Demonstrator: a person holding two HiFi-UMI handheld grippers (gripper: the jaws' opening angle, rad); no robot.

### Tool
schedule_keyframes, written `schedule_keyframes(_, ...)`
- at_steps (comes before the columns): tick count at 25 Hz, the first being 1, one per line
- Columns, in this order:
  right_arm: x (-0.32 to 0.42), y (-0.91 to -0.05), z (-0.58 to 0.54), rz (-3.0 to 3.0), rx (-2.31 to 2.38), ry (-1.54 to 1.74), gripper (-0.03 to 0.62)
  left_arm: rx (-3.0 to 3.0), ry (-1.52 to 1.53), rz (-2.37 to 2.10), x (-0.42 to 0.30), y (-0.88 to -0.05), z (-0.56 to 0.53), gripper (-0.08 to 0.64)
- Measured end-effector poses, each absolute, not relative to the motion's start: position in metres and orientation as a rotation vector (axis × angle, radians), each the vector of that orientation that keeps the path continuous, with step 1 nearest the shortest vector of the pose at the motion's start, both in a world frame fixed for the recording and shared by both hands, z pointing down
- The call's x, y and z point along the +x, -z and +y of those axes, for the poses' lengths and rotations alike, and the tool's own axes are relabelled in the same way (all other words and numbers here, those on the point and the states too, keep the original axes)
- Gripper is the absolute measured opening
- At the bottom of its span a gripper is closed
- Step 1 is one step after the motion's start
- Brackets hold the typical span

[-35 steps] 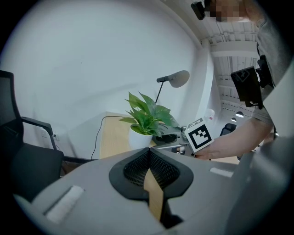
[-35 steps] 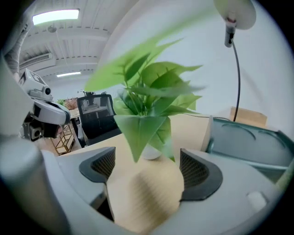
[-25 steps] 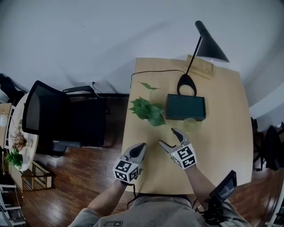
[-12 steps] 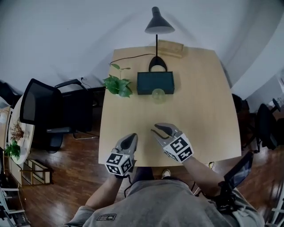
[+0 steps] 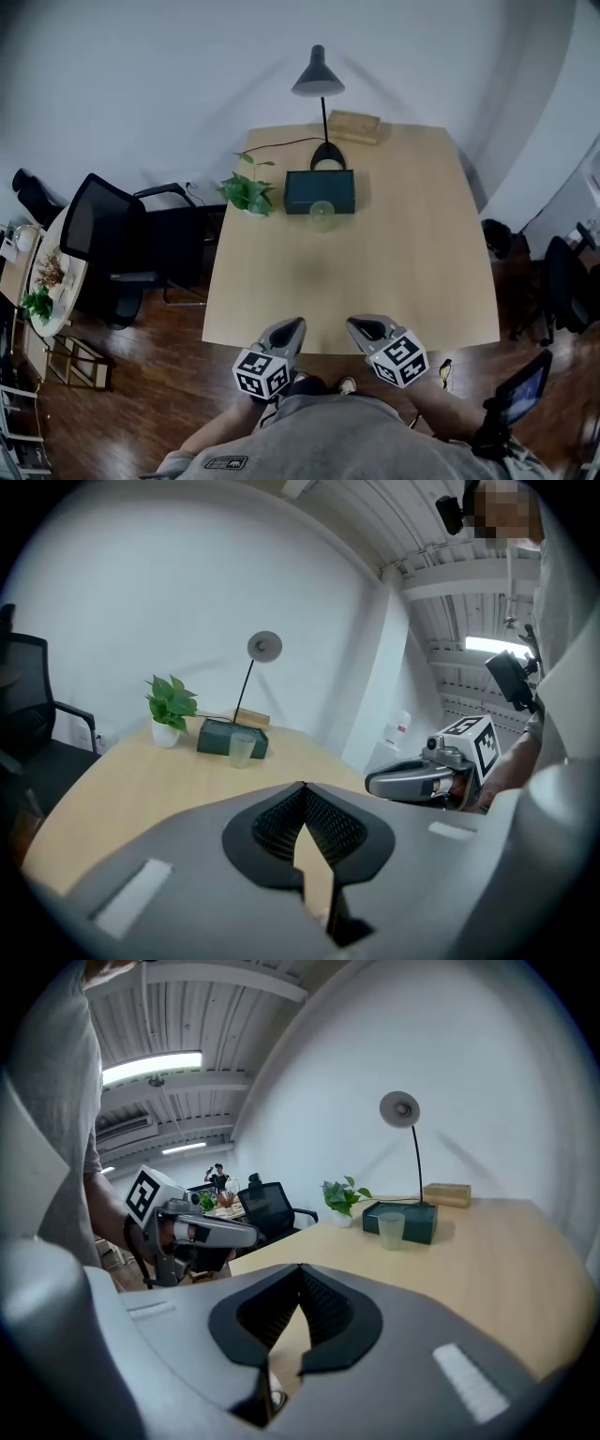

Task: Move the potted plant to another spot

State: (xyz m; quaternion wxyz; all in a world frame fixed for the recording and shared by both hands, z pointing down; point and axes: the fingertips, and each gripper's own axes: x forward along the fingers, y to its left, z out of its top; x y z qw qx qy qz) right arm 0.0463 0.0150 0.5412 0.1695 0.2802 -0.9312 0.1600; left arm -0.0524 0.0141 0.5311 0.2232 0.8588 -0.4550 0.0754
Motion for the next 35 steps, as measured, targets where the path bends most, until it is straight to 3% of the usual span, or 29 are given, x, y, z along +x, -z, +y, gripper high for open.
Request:
schedule_keyframes(7, 0.062, -0.545, 0.05, -2.627, 0.896, -0.643, 0.006, 2.394, -0.207, -1.103, -0.027, -0.53, 0.028, 0.002)
schedule_keyframes(22, 0.05, -0.535, 0.082, -2.619, 1.062, -0.687, 0.006, 2.487, -0.211, -0.932, -0.013, -0.515, 0.047, 0.002)
schedule_keyframes(35, 0.017, -0.542, 0.084, -2.613, 0.971, -0.675, 0.006, 2.404, -0.12, -1.065, -0.056, -0.516, 0.063, 0.002)
